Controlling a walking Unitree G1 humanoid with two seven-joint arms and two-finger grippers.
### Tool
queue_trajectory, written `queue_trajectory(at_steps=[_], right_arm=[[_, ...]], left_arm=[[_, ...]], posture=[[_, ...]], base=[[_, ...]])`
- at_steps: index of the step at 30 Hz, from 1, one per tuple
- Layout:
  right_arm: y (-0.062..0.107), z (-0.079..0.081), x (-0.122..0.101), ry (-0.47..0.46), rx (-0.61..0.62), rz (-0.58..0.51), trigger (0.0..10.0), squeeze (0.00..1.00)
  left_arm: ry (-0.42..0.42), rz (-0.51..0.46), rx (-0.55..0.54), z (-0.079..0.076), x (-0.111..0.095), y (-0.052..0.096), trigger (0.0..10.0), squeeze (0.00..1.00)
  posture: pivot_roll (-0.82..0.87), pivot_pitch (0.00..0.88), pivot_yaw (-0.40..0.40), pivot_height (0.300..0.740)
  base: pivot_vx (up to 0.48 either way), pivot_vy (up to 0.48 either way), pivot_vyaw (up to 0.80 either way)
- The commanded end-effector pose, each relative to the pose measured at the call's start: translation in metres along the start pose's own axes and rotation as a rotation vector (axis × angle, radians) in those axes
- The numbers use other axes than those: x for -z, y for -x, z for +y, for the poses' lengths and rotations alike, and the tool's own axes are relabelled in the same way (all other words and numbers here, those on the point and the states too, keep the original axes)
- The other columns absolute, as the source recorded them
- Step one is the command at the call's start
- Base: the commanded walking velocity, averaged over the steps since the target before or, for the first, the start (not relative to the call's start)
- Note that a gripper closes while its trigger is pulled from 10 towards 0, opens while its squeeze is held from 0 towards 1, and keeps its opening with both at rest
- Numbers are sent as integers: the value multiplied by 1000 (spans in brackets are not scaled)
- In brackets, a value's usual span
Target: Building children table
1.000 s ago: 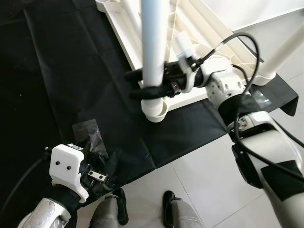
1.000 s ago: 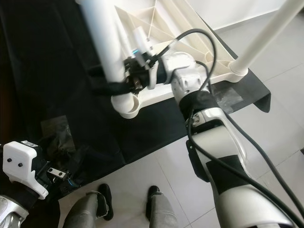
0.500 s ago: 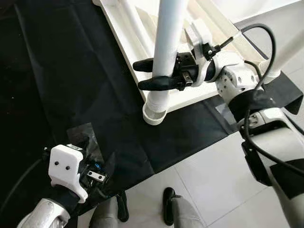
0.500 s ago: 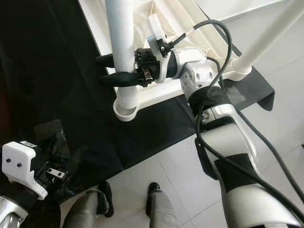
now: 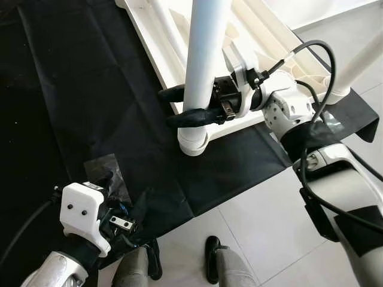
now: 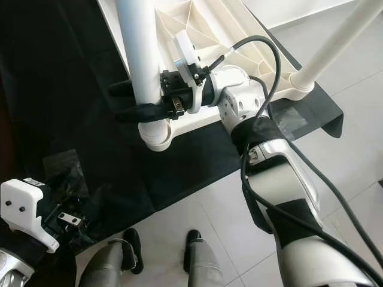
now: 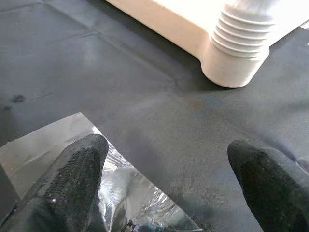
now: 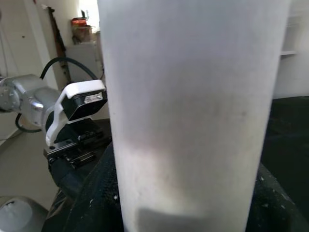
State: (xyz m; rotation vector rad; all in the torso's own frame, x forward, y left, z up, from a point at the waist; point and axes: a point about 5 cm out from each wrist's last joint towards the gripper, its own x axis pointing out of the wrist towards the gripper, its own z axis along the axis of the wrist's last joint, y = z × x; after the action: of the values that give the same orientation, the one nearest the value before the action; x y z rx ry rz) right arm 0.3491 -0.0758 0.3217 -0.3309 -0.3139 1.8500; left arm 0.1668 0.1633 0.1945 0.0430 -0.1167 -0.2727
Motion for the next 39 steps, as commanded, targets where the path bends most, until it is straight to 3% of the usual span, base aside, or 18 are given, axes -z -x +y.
queue_trajectory(at_steps=[1, 28, 39], right_arm=[[-2, 10, 31, -126, -25, 70, 10000, 0], [25, 17, 29, -163, 15, 112, 10000, 0], [28, 12, 28, -139, 49, 130, 10000, 0]], left_arm=[[9, 27, 3, -2, 3, 3, 10000, 0], [10, 31, 7, -2, 4, 5, 10000, 0], [9, 29, 7, -2, 3, 4, 10000, 0]], posture=[[-51, 471, -55, 740], [-49, 456, -50, 740], [-49, 464, -50, 740]], base=[[0, 0, 0], [0, 0, 0], [0, 0, 0]])
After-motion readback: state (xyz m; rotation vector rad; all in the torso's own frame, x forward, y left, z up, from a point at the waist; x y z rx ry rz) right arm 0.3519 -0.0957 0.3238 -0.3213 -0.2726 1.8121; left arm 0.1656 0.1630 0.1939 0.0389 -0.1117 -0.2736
